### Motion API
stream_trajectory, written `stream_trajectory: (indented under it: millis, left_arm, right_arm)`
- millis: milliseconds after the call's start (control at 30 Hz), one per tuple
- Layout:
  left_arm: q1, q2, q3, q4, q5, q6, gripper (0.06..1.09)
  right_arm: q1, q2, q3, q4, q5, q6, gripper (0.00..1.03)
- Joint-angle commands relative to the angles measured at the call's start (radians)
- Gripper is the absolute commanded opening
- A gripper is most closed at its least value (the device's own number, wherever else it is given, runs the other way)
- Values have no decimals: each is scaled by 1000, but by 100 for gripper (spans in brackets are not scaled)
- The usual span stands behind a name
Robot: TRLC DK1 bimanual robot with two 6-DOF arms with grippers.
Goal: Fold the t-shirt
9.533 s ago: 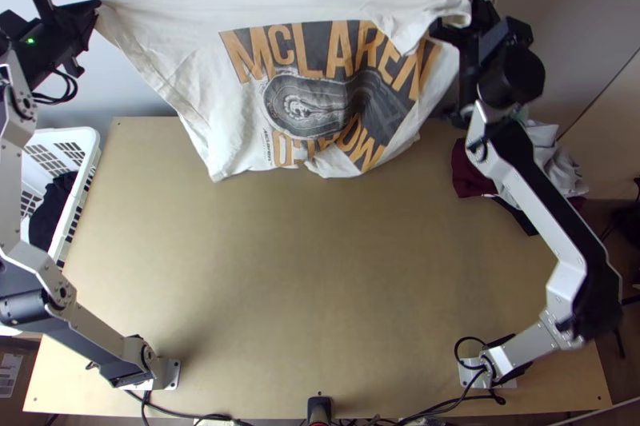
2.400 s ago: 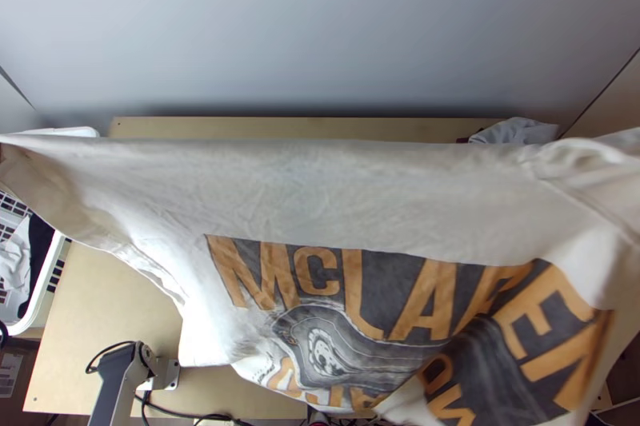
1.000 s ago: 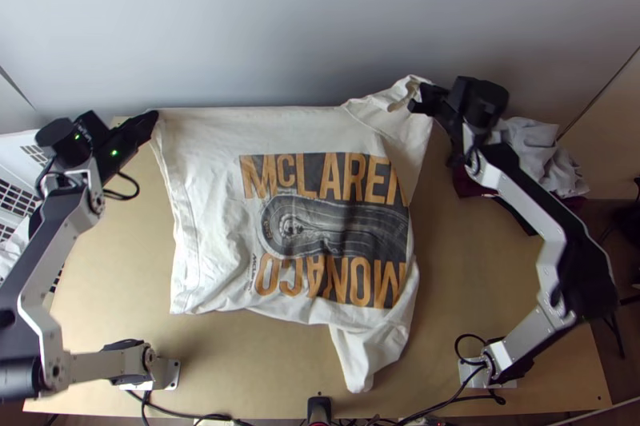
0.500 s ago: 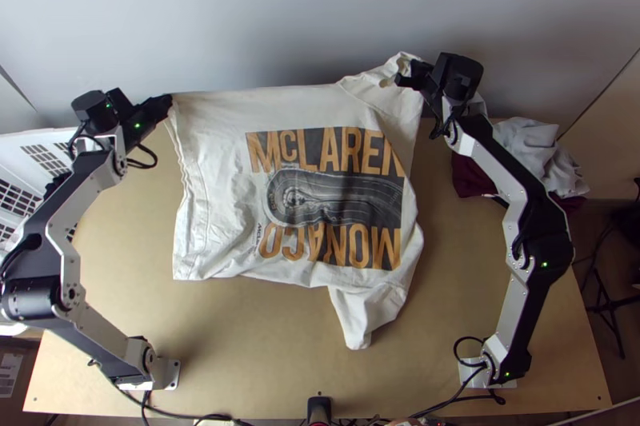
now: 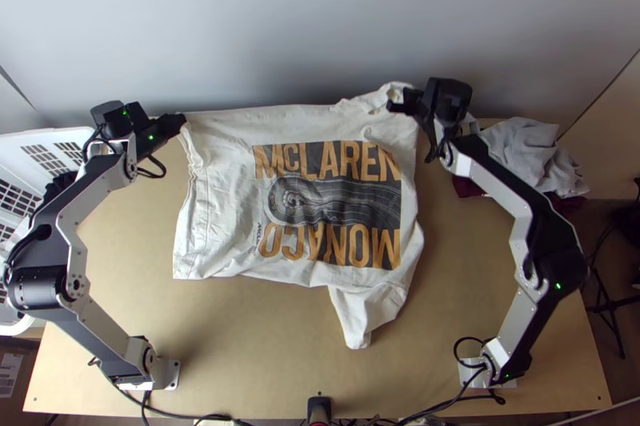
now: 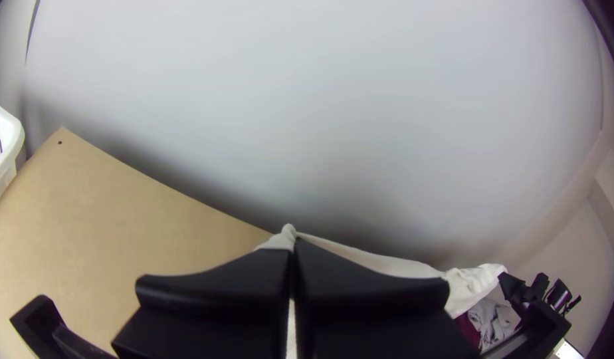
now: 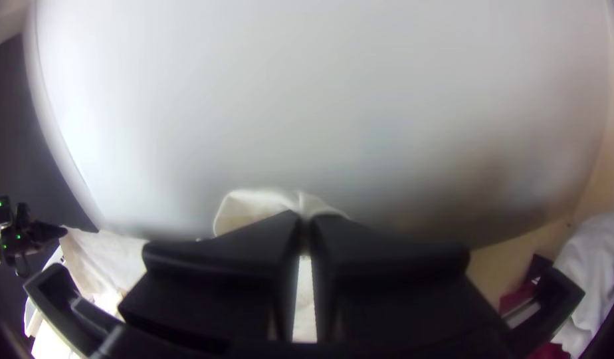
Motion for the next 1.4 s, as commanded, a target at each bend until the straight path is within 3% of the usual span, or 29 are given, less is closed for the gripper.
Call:
stream_trajectory:
  millis: [0, 300, 533, 867, 1100, 1367]
  left_arm:
    - [11, -43, -29, -170, 57, 49, 9]
    - [43, -106, -133, -259, 103, 146, 9]
    - [60, -138, -190, -262, 112, 171, 9]
    - [65, -195, -283, -308, 172, 237, 9]
    - [51, -235, -371, -365, 184, 304, 9]
    - [82, -214, -388, -365, 157, 319, 9]
  right_arm:
    - [48, -181, -264, 5, 38, -44, 3]
    - [114, -371, -532, -4, 98, -70, 3]
    - [167, -469, -656, -43, 107, -39, 3]
    - [242, -583, -736, -212, 110, 7, 3]
    - [276, -578, -819, -215, 110, 22, 3]
    - [232, -480, -862, -189, 110, -9, 3]
